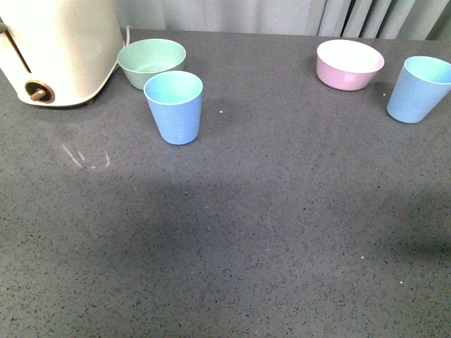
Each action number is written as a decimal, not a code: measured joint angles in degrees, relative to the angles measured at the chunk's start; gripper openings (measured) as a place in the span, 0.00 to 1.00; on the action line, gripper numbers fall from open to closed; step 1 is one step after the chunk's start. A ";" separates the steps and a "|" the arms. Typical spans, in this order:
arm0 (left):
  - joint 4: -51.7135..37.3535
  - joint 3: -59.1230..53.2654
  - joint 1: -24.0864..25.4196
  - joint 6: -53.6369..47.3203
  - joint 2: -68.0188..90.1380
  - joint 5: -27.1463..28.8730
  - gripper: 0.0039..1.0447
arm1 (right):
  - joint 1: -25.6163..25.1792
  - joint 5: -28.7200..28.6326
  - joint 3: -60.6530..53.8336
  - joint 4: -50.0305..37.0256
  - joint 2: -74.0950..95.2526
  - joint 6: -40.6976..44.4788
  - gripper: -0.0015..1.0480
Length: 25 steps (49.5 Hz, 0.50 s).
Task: Stack blue cups with both arms
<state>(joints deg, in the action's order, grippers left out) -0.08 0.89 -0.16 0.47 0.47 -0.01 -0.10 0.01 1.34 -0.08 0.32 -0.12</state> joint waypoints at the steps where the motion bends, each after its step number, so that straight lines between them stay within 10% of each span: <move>1: 0.00 0.00 0.00 0.00 0.00 0.00 0.92 | 0.00 0.00 0.00 0.00 0.00 0.00 0.91; 25: 0.00 0.00 0.00 0.00 0.00 0.00 0.92 | 0.00 0.00 0.00 0.00 0.00 0.00 0.91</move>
<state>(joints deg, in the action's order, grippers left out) -0.08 0.89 -0.16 0.47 0.47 -0.01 -0.10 0.01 1.34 -0.08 0.32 -0.12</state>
